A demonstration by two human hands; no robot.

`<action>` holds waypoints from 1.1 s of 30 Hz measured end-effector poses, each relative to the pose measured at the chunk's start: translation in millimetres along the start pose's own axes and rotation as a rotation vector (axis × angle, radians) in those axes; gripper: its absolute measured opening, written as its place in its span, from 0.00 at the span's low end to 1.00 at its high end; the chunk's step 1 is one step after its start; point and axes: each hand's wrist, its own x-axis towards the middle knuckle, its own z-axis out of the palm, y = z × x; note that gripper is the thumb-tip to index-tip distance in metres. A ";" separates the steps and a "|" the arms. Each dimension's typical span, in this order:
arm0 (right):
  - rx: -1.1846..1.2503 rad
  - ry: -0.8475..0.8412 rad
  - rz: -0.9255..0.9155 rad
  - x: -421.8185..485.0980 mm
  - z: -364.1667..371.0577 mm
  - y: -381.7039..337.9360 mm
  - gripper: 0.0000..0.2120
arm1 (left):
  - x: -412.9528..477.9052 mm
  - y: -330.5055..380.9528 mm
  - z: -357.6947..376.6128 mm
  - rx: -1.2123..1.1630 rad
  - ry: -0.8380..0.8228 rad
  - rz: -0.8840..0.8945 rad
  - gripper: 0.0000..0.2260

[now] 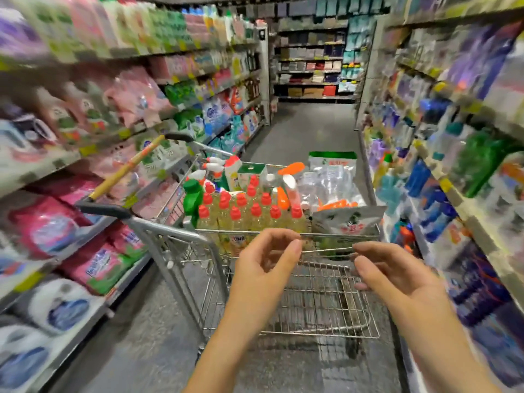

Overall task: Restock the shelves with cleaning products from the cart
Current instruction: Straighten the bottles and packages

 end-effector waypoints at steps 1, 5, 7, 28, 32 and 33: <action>0.003 -0.019 0.002 21.6 4.0 7.1 0.15 | 17.5 -7.1 -1.6 0.007 0.023 -0.007 0.07; 0.054 -0.105 0.019 111.8 22.5 30.7 0.14 | 91.8 -28.7 -7.2 0.028 0.133 -0.026 0.03; 0.058 -0.168 0.042 155.2 37.7 38.9 0.14 | 126.4 -35.5 -11.4 0.032 0.182 -0.040 0.03; -0.520 -0.653 0.288 450.8 353.2 208.9 0.16 | 389.7 -204.8 -220.2 0.136 0.368 -0.361 0.05; -0.848 -0.717 0.386 468.5 387.3 262.9 0.22 | 422.3 -242.0 -245.6 0.288 0.318 -0.392 0.08; -0.918 -0.727 0.387 470.4 392.1 274.8 0.23 | 428.1 -250.6 -249.0 0.334 0.305 -0.393 0.07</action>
